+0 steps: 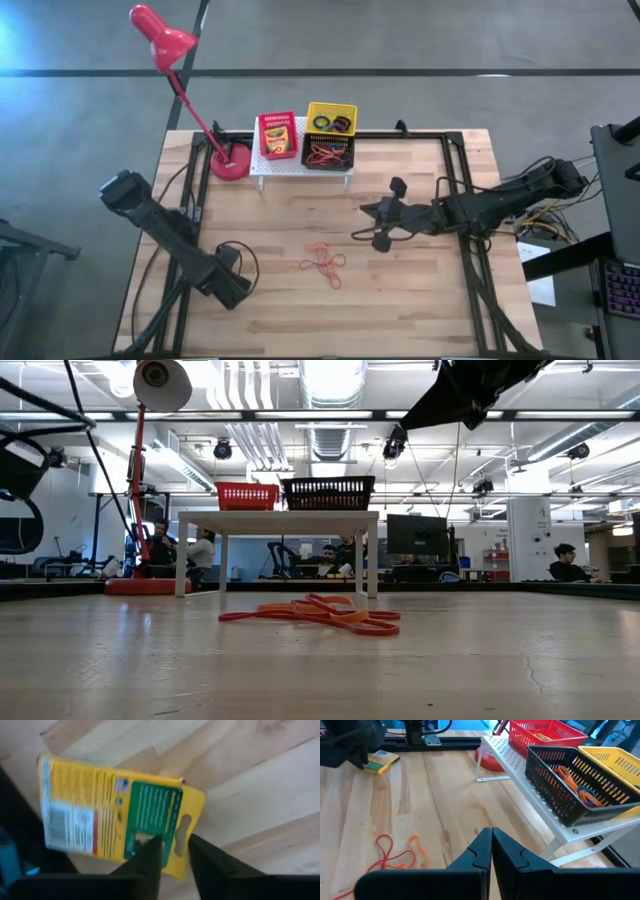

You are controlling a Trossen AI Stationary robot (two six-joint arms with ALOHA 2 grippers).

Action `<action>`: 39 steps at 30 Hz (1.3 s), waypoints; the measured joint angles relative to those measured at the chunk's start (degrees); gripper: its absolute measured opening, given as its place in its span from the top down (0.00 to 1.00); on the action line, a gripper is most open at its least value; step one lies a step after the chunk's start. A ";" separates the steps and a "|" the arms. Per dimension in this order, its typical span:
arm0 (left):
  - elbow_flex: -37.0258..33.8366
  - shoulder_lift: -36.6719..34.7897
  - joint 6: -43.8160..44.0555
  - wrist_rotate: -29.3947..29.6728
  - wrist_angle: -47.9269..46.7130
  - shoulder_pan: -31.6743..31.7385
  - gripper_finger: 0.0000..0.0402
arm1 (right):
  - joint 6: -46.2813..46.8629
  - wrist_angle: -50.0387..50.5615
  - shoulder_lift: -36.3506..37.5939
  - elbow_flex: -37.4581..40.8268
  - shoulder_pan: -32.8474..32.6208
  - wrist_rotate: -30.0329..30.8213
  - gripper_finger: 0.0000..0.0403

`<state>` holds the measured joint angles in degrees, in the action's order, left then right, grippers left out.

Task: Pick & Place Office Desk Supplies
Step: Put the yellow crayon box into the red bin on the shelf

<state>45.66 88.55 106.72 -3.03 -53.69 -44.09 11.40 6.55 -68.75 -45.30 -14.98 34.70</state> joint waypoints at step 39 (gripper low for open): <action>1.49 0.48 -8.53 3.65 -1.09 0.84 0.68 | -1.08 -2.06 -5.09 1.02 0.02 -0.20 0.98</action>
<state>47.14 89.03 98.19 0.62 -54.79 -43.24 10.32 4.49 -73.84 -44.27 -14.96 34.50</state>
